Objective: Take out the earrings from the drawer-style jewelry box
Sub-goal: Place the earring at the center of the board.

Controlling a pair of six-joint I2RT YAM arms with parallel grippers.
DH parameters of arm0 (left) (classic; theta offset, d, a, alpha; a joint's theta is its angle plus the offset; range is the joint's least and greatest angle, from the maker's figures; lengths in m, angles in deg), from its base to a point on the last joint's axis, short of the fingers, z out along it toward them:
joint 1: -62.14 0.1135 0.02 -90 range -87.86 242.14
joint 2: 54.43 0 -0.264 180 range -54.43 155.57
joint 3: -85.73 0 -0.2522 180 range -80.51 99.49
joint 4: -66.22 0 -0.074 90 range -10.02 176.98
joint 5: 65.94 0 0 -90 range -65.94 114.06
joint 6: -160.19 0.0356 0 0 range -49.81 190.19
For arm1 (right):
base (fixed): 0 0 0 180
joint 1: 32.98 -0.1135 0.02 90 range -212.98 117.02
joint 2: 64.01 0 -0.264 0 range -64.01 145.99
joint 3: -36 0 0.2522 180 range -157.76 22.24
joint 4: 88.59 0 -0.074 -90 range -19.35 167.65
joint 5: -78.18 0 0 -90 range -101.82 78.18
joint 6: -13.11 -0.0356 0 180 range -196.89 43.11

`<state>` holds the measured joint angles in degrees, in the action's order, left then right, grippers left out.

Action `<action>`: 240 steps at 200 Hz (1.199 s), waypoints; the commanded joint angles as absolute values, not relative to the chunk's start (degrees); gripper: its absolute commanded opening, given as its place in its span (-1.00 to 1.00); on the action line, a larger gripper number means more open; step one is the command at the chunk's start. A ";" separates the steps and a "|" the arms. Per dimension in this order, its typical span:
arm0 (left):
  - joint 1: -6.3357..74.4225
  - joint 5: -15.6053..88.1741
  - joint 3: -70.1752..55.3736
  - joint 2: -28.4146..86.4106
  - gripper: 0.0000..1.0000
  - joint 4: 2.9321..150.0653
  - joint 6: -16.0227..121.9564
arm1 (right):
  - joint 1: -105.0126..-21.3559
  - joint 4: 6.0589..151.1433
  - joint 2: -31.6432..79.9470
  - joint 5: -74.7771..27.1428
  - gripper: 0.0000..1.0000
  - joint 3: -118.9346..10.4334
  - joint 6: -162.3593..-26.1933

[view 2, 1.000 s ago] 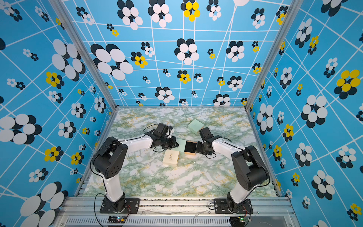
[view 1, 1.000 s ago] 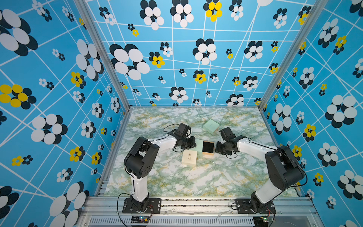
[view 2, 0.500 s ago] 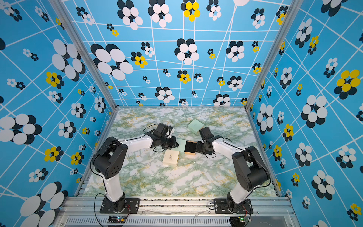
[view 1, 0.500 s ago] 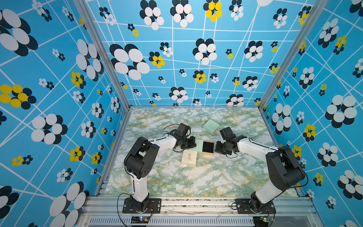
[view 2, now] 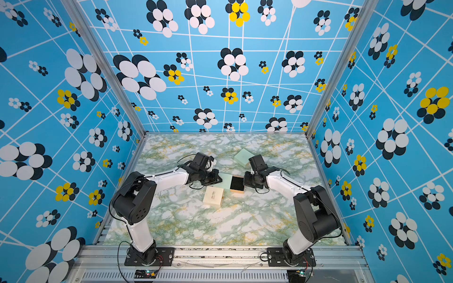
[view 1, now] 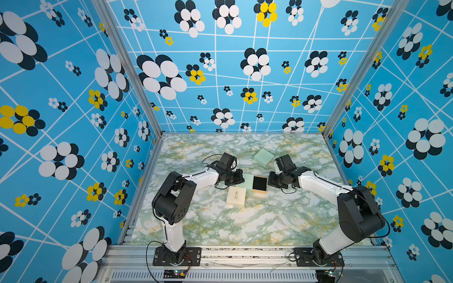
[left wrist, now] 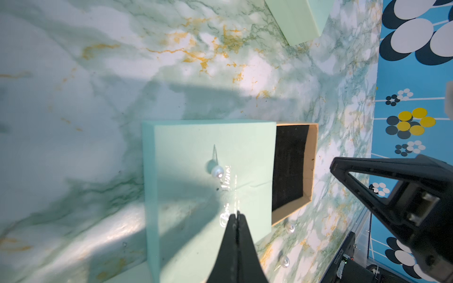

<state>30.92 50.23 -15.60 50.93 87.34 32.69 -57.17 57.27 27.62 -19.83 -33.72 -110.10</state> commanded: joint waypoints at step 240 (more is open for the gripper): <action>36.38 47.79 -17.40 49.23 -1.00 90.66 34.72 | -65.85 58.34 40.57 -24.27 -0.43 -52.19 -108.36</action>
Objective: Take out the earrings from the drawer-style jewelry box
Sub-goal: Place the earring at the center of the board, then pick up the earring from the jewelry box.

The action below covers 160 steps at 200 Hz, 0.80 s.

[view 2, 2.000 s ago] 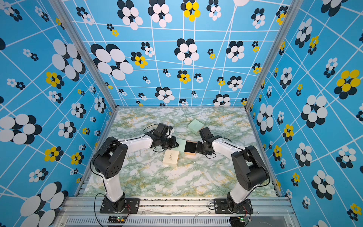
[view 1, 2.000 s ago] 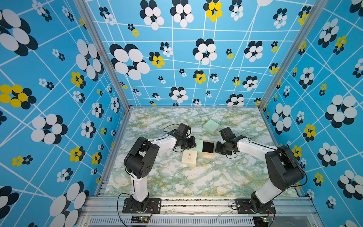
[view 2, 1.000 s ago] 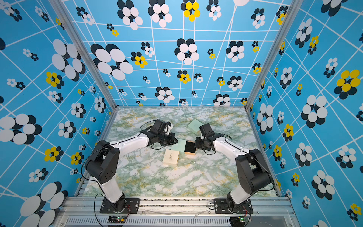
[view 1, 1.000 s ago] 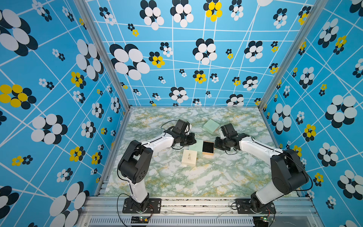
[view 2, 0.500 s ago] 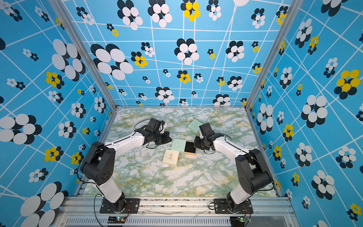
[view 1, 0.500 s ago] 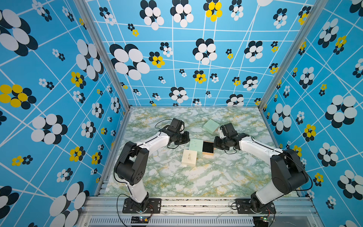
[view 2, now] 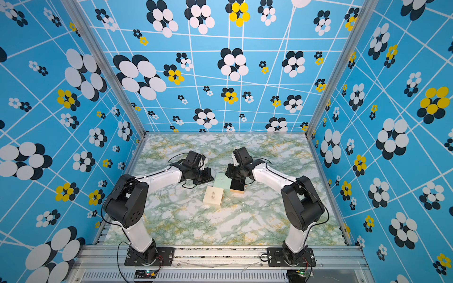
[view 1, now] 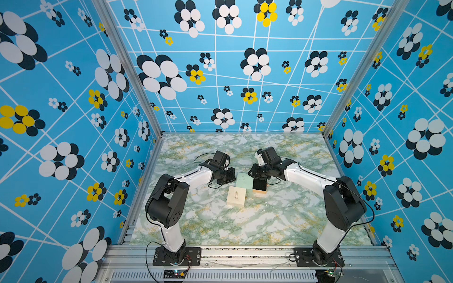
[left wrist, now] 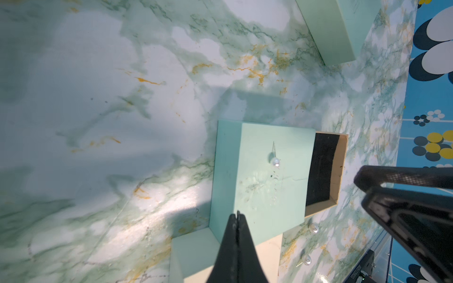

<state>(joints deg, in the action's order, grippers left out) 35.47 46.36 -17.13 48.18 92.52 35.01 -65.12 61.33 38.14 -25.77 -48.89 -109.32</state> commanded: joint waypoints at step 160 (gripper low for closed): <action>37.09 48.96 -19.10 50.23 -1.00 88.59 34.32 | -71.20 47.41 50.91 -13.94 -0.37 -64.45 -102.86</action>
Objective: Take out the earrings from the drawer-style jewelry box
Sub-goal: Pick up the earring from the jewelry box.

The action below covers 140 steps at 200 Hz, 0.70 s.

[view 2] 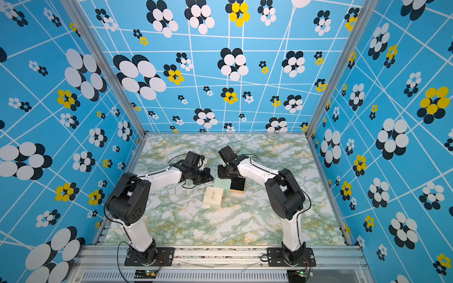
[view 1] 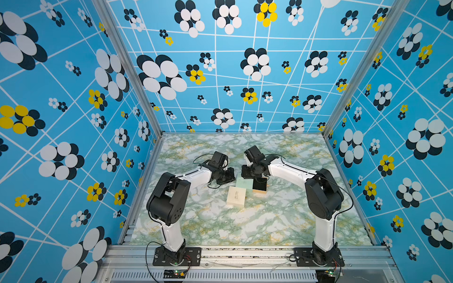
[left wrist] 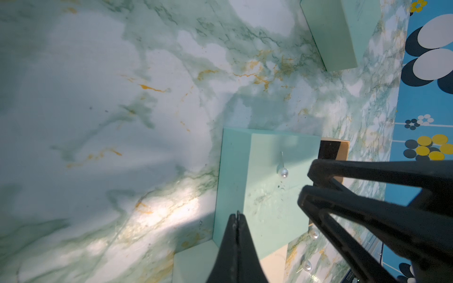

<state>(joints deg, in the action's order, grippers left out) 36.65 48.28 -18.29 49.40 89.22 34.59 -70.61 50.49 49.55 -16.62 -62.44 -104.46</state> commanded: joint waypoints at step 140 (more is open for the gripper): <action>37.18 49.10 -19.94 50.14 -1.00 87.80 34.15 | -73.03 44.80 54.78 -10.53 -0.49 -68.83 -101.87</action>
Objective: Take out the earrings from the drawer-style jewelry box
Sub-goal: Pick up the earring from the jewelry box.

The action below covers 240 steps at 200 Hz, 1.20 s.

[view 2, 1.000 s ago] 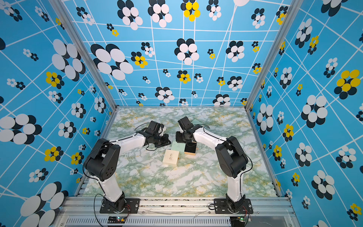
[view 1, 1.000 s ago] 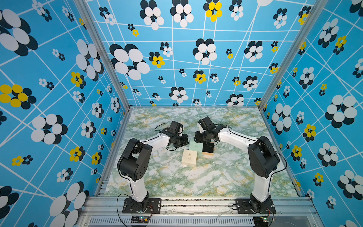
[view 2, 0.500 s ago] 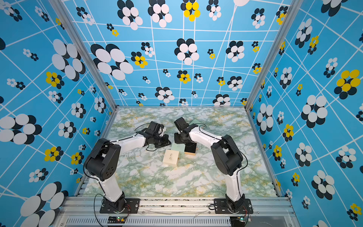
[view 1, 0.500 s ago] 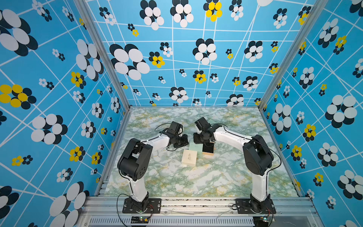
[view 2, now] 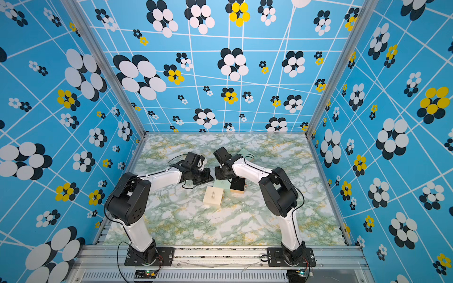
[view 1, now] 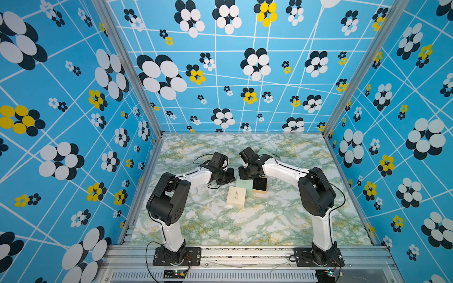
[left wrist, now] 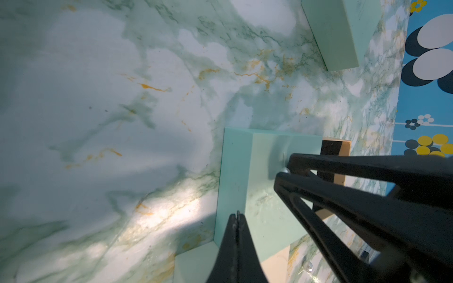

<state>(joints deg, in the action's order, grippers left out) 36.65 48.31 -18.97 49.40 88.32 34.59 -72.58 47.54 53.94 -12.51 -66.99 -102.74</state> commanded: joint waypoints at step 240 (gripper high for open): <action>37.52 49.18 -20.41 50.11 -1.00 87.26 33.97 | -73.85 40.71 57.03 -8.32 -0.73 -71.10 -101.63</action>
<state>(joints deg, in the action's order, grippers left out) 37.06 48.31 -19.40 49.40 87.25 34.55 -73.47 43.70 55.64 -9.69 -70.18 -102.28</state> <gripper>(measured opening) 0.042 0.139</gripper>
